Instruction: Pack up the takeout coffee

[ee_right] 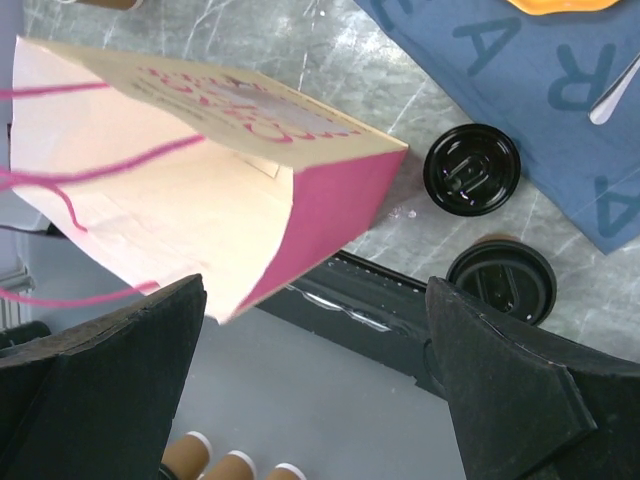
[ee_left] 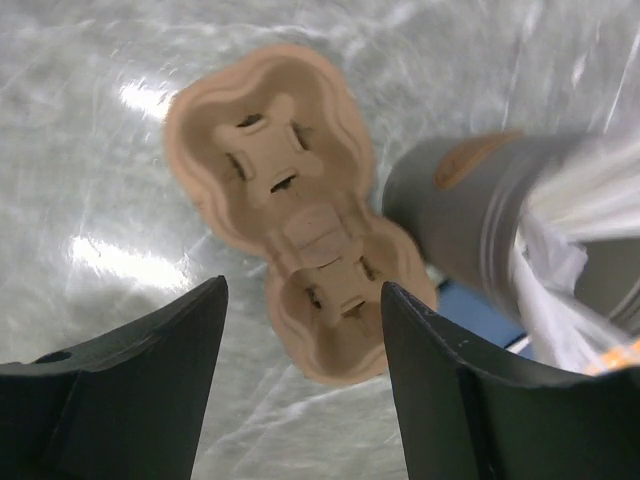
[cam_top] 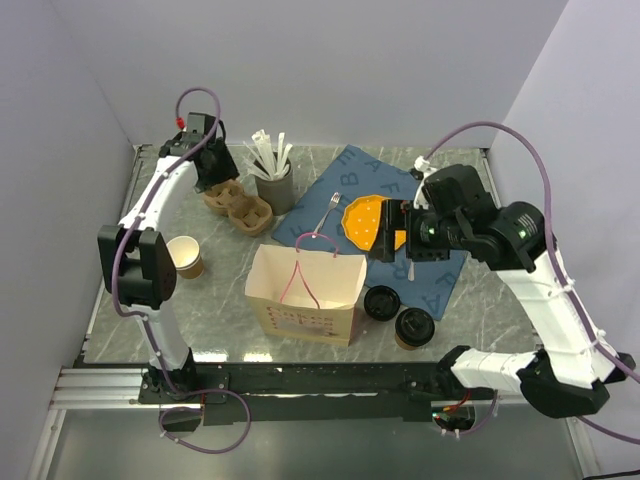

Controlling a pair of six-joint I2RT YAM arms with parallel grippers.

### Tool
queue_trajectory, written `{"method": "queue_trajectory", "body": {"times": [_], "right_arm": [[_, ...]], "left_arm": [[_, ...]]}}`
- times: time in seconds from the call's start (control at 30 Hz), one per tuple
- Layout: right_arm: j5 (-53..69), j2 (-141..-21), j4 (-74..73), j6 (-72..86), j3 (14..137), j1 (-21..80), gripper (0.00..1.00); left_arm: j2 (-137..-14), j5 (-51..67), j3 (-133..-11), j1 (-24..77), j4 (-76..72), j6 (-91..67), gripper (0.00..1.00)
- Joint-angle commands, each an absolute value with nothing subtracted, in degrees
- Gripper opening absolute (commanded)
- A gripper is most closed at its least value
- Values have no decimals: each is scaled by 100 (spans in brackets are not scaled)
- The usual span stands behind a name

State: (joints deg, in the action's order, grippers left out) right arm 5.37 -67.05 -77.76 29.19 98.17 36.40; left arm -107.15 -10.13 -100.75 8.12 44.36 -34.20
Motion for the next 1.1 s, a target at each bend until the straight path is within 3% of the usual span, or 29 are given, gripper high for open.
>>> {"method": "queue_trajectory", "body": {"times": [0.0,0.17,0.47,1.07], "right_arm": [[361,-6925,-8051,3015,10344,3674,98],[351,-7110,-8270,3050,10616,3665,98],[413,-7637,-8903,2839,11319,3665,98],[457,-7612,-8974,3094,11250,3674,98]], "left_arm": [[-10722,-53,-9976,817,3727,-1173,69],[-10617,316,-9598,730,3569,498,68],[-11171,1054,-10222,686,4262,1861,63],[-11874,818,-10327,1020,4237,2066,65]]}}
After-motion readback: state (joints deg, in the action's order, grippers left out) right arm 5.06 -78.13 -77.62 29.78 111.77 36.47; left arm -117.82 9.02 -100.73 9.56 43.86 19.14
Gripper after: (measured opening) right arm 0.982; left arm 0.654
